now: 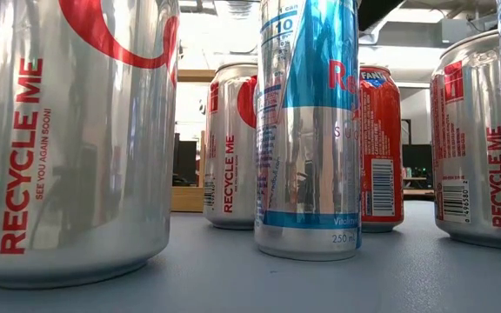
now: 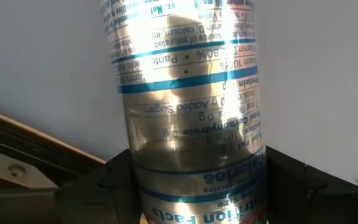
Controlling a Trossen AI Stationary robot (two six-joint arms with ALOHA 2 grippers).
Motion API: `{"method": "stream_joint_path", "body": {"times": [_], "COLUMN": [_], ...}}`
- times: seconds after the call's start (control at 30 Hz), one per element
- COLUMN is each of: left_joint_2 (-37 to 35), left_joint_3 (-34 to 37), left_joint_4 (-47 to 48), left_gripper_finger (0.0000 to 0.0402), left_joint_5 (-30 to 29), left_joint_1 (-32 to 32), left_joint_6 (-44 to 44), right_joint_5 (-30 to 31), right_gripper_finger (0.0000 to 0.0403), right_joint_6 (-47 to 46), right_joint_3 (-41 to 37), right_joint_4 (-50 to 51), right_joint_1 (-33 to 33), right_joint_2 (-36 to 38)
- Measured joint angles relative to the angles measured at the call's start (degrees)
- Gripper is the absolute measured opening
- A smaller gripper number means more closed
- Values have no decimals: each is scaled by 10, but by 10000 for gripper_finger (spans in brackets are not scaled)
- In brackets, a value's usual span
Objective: Place canned beverage on shelf
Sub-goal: Put the top blue soda can on the shelf
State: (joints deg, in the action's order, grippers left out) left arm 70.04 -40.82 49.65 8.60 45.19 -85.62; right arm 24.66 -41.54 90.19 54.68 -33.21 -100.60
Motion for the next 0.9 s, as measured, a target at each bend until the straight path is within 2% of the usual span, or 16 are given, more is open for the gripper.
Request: {"method": "stream_joint_path", "body": {"times": [0.13,0.3,0.4,0.67,0.77,0.9], "left_joint_2": [0,2,4,48,91,168], "left_joint_3": [-60,-136,-164,-172,-172,-172], "left_joint_4": [71,182,253,339,340,334], "left_gripper_finger": [231,231,231,231,231,231], "left_joint_5": [25,162,194,321,376,420], "left_joint_1": [-37,-108,-147,-237,-256,-264], "left_joint_6": [54,157,202,291,335,430], "right_joint_5": [11,12,12,11,11,11], "right_gripper_finger": [249,249,249,249,249,249], "right_joint_6": [2,14,15,17,17,17], "right_joint_3": [0,0,0,0,0,0], "right_joint_4": [0,-8,-14,-13,-13,-13], "right_joint_1": [0,4,7,16,16,16], "right_joint_2": [0,0,0,0,0,0]}}
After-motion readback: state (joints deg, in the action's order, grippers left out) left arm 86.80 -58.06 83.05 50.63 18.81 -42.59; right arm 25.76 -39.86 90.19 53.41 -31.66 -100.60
